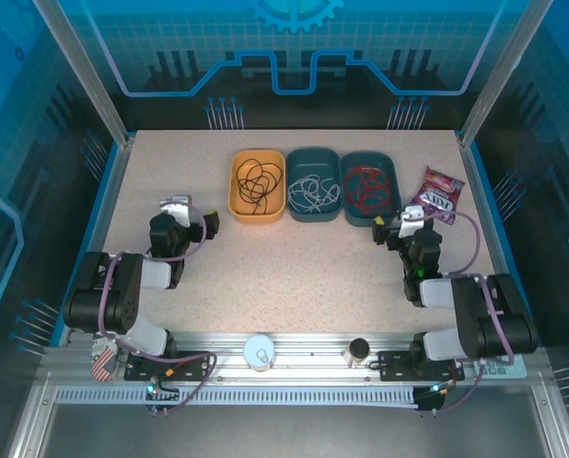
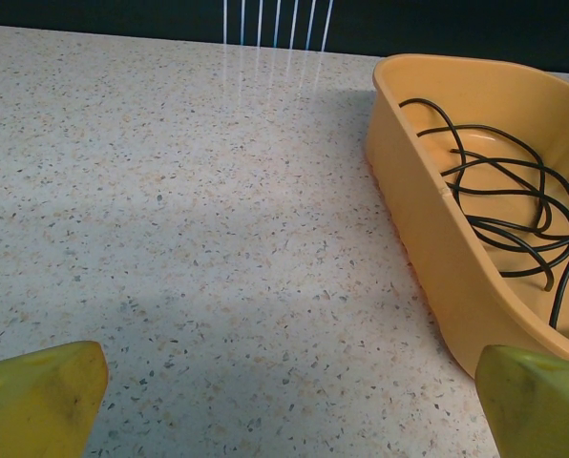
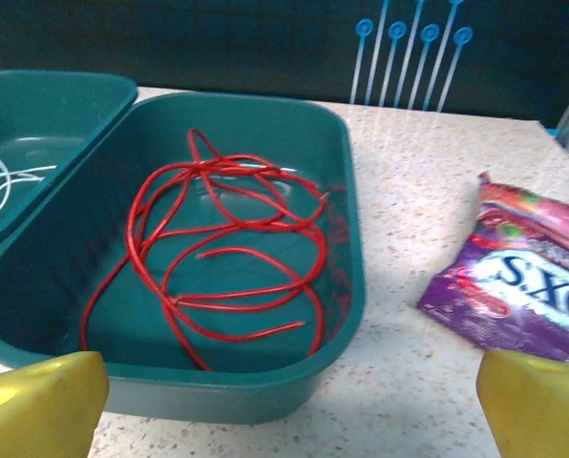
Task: Untangle the cables
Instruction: Reset both arms
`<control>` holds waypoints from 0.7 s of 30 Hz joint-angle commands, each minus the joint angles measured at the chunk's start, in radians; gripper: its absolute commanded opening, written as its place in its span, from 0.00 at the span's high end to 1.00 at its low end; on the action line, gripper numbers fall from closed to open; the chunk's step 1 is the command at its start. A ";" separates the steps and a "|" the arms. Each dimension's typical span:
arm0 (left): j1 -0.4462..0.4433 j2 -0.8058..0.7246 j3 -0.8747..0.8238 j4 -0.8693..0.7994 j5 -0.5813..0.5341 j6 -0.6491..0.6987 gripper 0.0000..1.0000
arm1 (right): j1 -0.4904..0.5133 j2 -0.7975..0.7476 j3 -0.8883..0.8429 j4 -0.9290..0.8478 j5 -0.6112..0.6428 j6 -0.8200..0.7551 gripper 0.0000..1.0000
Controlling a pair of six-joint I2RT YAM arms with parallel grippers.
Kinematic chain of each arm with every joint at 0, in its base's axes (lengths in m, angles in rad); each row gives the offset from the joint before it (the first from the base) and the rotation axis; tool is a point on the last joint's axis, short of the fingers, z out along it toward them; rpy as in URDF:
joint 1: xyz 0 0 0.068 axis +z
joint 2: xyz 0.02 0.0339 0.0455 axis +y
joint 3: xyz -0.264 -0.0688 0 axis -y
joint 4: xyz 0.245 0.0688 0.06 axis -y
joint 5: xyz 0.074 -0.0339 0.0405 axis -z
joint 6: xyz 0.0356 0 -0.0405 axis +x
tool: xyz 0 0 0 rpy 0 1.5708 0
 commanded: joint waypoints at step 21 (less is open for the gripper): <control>0.002 -0.004 0.007 0.005 0.016 0.000 0.01 | -0.051 0.122 0.148 -0.086 -0.232 -0.007 0.00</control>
